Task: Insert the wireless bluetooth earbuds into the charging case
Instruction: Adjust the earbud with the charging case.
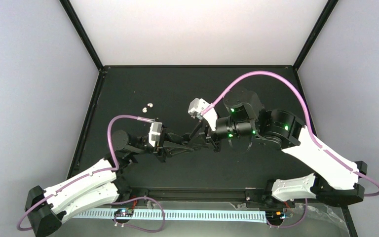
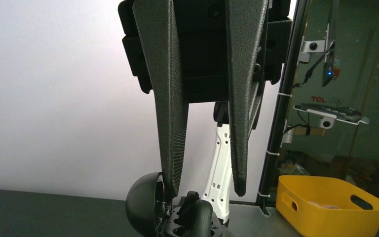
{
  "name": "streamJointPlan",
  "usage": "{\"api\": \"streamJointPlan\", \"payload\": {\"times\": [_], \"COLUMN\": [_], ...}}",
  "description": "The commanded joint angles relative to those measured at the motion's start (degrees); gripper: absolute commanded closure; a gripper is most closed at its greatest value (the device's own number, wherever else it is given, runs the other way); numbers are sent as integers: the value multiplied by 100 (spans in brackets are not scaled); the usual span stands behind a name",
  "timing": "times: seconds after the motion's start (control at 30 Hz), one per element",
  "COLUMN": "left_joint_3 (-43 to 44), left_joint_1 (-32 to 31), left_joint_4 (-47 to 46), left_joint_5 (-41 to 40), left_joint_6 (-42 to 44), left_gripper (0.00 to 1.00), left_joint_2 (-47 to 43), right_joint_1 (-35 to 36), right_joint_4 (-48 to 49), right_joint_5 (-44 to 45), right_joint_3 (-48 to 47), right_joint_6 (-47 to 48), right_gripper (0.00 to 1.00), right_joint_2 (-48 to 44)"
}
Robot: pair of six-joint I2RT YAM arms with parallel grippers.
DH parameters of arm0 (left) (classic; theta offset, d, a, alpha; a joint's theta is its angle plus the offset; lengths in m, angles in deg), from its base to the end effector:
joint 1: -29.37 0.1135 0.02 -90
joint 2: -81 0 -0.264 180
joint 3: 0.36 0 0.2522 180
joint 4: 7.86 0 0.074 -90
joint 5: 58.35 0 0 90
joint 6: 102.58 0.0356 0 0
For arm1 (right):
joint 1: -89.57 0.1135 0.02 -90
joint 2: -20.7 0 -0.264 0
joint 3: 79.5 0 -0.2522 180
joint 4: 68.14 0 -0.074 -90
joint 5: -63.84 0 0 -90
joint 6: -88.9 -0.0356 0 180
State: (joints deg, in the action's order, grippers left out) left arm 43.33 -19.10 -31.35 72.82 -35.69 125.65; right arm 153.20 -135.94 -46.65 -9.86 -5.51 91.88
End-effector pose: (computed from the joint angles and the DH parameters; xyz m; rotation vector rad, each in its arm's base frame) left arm 0.1001 -0.1484 0.3334 0.9586 1.0634 -1.4730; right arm 0.0886 0.2067 0.4713 -1.2996 1.8063 1.0662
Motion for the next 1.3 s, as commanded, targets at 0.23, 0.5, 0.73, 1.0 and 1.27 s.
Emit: {"api": "streamJointPlan", "payload": {"times": [0.23,0.5,0.73,1.0,1.27], "left_joint_3": [48,56,65,65,57], "left_joint_1": [-14,-19,-17,-18,-15], "left_joint_4": [26,36,34,53,59], "left_joint_5": [3,3,-8,-33,-39], "left_joint_6": [92,89,105,114,122], "left_gripper": [98,98,98,98,98], "left_joint_2": [-17,-9,1,-4,-6], "right_joint_1": [30,35,35,34,33], "right_joint_4": [130,98,34,55,65], "right_joint_5": [261,63,80,63,69], "right_joint_3": [86,71,79,126,124], "right_joint_6": [-78,-69,-36,-43,-76], "right_gripper": [77,78,84,91,99], "right_joint_2": [95,141,177,190,178]}}
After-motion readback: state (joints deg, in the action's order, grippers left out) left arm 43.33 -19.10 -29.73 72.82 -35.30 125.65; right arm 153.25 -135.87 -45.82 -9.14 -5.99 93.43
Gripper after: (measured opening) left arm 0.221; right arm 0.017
